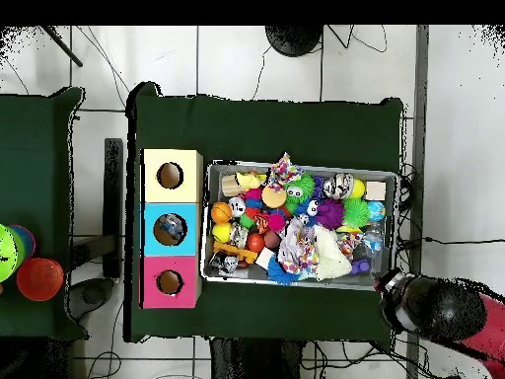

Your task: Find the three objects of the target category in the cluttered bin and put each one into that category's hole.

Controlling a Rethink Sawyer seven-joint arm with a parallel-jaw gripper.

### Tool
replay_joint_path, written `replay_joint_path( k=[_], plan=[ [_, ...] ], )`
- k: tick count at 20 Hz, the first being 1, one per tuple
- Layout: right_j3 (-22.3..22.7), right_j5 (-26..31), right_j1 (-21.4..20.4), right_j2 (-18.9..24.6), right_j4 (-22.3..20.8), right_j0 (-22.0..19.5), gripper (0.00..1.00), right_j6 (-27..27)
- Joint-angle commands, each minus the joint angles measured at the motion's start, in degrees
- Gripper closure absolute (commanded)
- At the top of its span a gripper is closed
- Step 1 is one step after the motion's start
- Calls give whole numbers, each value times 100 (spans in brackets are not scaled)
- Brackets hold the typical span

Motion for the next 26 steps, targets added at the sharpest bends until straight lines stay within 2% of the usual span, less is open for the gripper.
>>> replay_joint_path(
  k=[1,4,6,8,9,11,13,16,21,26],
  plan=[
    [-725,-935,426,497,-229,223,0,-173],
    [-1311,-897,1166,522,-344,354,0,-237],
    [-1546,-949,1559,525,-300,392,0,-233],
    [-1596,-945,1827,433,-177,471,0,-31],
    [-1541,-1189,1926,426,-165,474,0,34],
    [-1527,-1560,2057,317,-281,591,0,181],
    [-1658,-1440,2202,120,-282,789,0,362],
    [-1624,-1086,2384,-19,72,888,0,648],
    [-1406,-1245,2459,-65,351,958,0,848],
    [-1466,-1961,2820,-200,100,957,0,796]
  ],
)
